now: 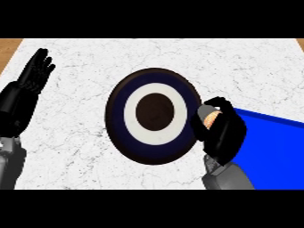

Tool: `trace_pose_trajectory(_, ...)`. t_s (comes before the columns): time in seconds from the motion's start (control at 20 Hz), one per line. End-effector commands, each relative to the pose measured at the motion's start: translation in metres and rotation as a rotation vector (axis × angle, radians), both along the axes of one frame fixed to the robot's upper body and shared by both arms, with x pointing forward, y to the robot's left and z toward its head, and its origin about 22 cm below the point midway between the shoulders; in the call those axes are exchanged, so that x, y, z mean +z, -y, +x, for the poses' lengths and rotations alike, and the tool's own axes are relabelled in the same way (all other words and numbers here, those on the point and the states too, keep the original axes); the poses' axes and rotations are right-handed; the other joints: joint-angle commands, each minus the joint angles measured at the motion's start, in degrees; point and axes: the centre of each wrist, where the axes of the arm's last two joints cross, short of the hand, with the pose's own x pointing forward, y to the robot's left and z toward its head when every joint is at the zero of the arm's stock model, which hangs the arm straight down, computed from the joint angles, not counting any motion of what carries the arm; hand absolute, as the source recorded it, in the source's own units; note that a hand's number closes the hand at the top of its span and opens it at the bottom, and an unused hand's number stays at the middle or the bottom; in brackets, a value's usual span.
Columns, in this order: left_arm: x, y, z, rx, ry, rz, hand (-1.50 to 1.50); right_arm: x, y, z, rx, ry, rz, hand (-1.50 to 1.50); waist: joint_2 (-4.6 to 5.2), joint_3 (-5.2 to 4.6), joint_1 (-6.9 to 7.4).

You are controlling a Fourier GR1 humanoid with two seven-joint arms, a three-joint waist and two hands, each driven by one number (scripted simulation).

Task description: Pick the cupcake from the tray and place it in the plate

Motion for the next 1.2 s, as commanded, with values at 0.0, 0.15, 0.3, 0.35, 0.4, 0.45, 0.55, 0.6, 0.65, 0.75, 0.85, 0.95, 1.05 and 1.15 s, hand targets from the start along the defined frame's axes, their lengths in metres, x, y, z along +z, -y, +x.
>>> trace_pose_trajectory(0.0,0.016,0.006,0.006,-0.028,0.006,-0.016,0.0,0.033,-0.032,0.026,-0.124,-0.069,-0.016,1.5,-0.02,0.2,1.13)
trace_pose_trajectory(0.15,0.004,0.018,0.011,-0.042,-0.004,-0.017,0.0,0.031,-0.041,0.048,-0.152,-0.087,0.067,1.5,0.62,0.34,1.96)
trace_pose_trajectory(0.3,0.01,0.008,0.014,-0.053,0.001,0.001,0.0,0.034,-0.041,0.06,-0.183,-0.083,0.113,-1.5,0.66,0.36,2.29)
trace_pose_trajectory(0.35,0.007,0.016,0.018,-0.048,0.01,-0.021,0.0,0.028,-0.041,0.06,-0.167,-0.078,0.137,-1.5,0.83,0.38,2.06)
trace_pose_trajectory(0.4,0.017,0.014,0.013,-0.046,0.019,0.002,0.0,0.03,-0.043,0.062,-0.158,-0.102,0.161,-1.5,0.57,0.44,2.83)
trace_pose_trajectory(0.45,0.004,0.02,0.019,-0.053,0.009,-0.027,0.0,0.046,-0.047,0.077,-0.118,-0.064,0.164,-1.5,1.08,0.39,2.8)
trace_pose_trajectory(0.55,0.005,0.027,0.016,-0.058,0.01,-0.001,0.0,0.044,-0.054,0.076,-0.085,-0.031,0.196,-1.5,0.78,0.41,2.85)
trace_pose_trajectory(0.6,0.004,0.021,0.019,-0.065,0.02,-0.005,0.0,0.048,-0.054,0.079,-0.083,0.015,0.222,-1.5,1.02,0.39,3.25)
trace_pose_trajectory(0.65,0.012,0.011,0.023,-0.04,0.004,-0.005,0.0,0.048,-0.052,0.086,-0.072,0.063,0.207,-1.5,0.94,0.4,2.72)
trace_pose_trajectory(0.75,0.005,0.014,0.019,-0.038,0.007,0.003,0.0,0.054,-0.052,0.089,-0.067,0.141,0.216,-1.5,0.7,0.37,2.49)
trace_pose_trajectory(0.85,0.0,0.009,0.018,-0.037,-0.005,-0.023,0.0,0.059,-0.05,0.092,-0.074,0.218,0.235,-1.5,0.49,0.34,2.53)
trace_pose_trajectory(0.95,0.004,0.01,0.016,-0.036,0.008,-0.002,0.0,0.055,-0.04,0.096,-0.089,0.301,0.247,-1.5,0.36,0.39,2.02)
trace_pose_trajectory(1.05,-0.002,0.013,0.016,-0.043,0.006,-0.006,0.0,0.059,-0.042,0.094,-0.07,0.345,0.324,-1.5,0.65,0.42,2.67)
trace_pose_trajectory(1.15,0.004,0.009,0.018,-0.03,0.008,-0.012,0.0,0.061,-0.041,0.091,-0.062,0.404,0.351,-1.5,0.27,0.41,1.88)
